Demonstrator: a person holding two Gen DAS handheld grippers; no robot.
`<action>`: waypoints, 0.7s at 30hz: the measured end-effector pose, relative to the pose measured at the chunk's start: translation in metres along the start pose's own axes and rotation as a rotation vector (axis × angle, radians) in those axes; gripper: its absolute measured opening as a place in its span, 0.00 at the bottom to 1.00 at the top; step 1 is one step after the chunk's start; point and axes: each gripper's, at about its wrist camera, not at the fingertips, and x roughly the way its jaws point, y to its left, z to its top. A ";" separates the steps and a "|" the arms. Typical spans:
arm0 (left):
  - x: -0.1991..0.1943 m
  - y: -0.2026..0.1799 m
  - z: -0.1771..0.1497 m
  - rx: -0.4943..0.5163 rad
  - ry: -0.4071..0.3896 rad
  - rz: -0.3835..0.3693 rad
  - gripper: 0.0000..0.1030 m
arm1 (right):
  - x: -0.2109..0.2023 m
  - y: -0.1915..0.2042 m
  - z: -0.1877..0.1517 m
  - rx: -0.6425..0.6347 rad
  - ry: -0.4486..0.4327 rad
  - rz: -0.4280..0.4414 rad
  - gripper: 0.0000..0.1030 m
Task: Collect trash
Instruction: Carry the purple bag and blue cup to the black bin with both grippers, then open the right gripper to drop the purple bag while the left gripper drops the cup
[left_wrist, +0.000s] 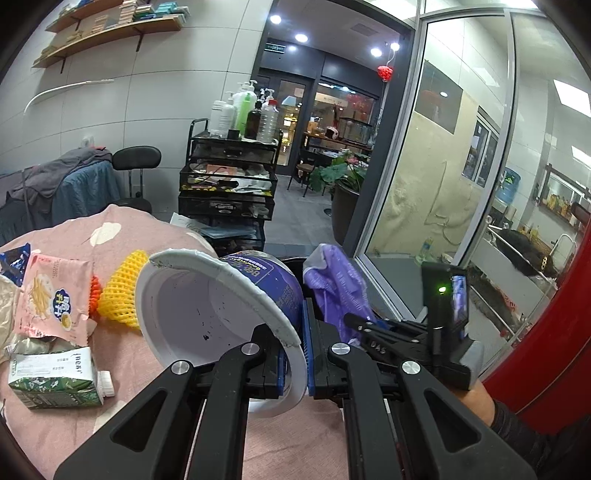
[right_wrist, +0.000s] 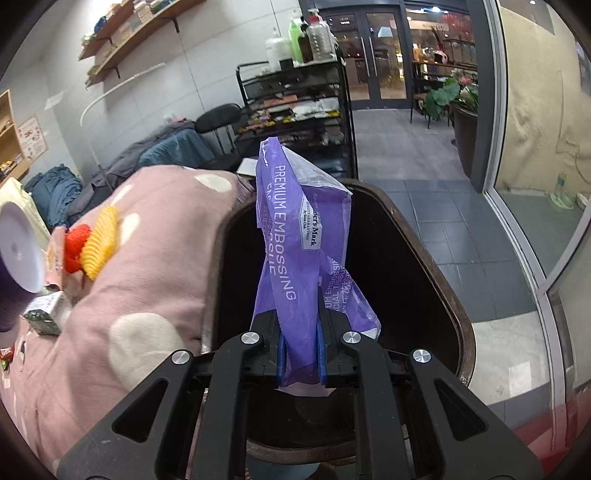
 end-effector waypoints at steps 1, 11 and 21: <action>0.002 -0.001 0.000 0.000 0.005 -0.006 0.08 | 0.006 -0.002 -0.001 0.000 0.013 -0.010 0.13; 0.019 -0.014 0.002 0.035 0.037 -0.038 0.08 | 0.027 -0.007 -0.012 0.026 0.063 -0.060 0.62; 0.035 -0.018 0.006 0.034 0.073 -0.078 0.08 | 0.000 -0.013 -0.010 0.070 -0.027 -0.016 0.77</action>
